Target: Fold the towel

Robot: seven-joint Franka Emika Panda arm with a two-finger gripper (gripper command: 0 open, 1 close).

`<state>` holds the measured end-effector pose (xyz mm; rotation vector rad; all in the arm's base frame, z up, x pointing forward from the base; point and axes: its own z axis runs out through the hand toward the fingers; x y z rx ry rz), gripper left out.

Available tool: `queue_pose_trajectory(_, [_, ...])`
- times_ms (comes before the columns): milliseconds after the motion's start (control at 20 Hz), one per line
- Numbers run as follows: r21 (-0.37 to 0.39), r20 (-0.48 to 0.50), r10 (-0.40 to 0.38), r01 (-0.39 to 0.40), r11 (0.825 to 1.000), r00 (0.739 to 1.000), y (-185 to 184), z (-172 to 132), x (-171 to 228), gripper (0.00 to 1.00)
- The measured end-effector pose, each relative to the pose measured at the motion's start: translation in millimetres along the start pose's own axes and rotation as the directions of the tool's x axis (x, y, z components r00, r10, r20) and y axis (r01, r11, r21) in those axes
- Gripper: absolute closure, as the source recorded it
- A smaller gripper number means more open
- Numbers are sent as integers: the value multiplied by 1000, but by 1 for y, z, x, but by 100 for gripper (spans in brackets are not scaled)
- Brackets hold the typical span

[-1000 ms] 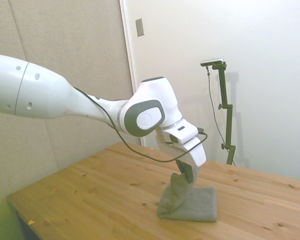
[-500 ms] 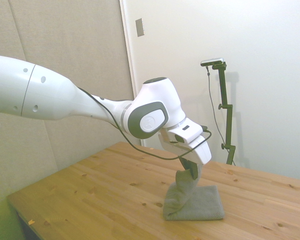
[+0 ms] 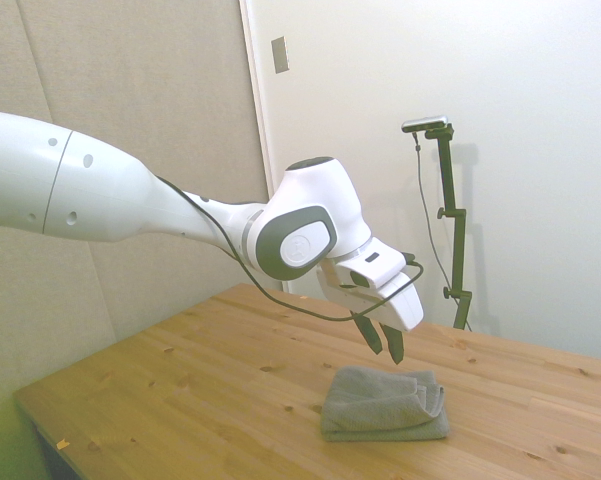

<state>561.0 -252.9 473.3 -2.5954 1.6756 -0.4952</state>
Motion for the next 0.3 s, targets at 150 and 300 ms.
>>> queue_pose_trajectory(150, [-14,60,-36,37,999,998,-5,-23,-29,0])
queue_pose_trajectory(300, [9,122,-116,116,993,986,-2,-57,-84,0])
